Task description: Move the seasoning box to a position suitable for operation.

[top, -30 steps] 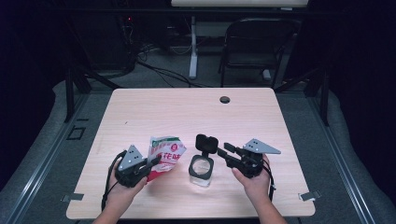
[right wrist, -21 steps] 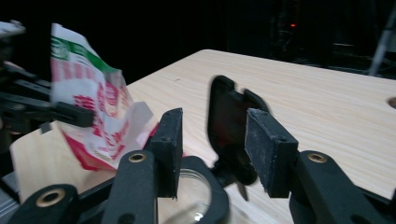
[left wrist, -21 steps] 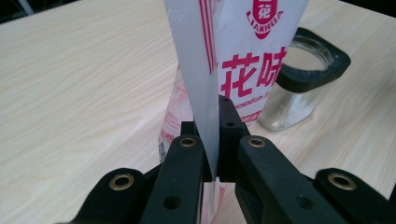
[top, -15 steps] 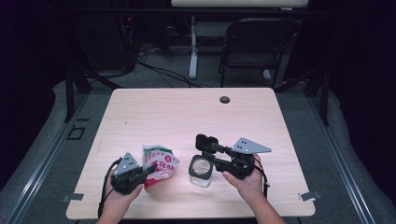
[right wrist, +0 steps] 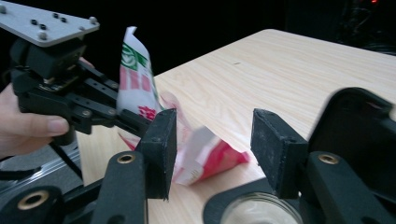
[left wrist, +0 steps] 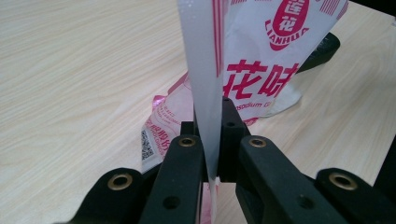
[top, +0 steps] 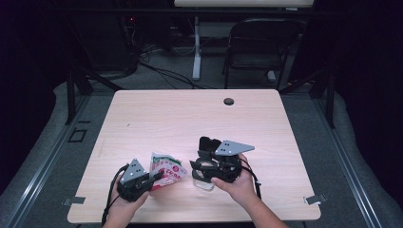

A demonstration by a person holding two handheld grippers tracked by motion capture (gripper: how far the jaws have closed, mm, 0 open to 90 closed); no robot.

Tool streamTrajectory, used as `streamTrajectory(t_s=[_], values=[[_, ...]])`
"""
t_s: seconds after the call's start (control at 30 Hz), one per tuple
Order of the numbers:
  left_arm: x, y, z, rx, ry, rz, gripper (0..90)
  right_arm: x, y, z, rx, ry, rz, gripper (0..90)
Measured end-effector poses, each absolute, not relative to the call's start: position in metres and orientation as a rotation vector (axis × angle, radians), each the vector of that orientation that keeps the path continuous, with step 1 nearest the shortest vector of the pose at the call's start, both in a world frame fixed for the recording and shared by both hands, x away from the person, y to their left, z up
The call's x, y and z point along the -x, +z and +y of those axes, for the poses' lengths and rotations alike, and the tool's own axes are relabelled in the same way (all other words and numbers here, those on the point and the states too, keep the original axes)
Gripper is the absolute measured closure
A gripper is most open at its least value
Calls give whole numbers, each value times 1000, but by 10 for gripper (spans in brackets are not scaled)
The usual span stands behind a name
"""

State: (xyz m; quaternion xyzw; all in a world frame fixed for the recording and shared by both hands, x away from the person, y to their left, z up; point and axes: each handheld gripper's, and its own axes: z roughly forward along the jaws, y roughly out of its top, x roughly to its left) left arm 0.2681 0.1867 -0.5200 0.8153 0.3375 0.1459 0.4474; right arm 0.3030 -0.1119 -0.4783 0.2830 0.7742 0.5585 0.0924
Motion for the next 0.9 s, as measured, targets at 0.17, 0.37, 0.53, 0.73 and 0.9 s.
streamTrajectory(t_s=[0.17,0.37,0.53,0.73,0.9], values=[[-267,-523,179,-2045,360,807,896,-302,-480,-102,-819,1693,2339,503],[-267,-525,175,-2052,349,799,896,-297,-484,-94,-793,1706,2368,502],[-267,-525,175,-2056,338,798,896,-295,-489,-88,-775,1687,2393,507],[-268,-526,175,-2052,323,797,897,-295,-492,-82,-756,1675,2401,515],[-268,-526,176,-2048,315,799,898,-295,-490,-76,-737,1705,2401,516]])
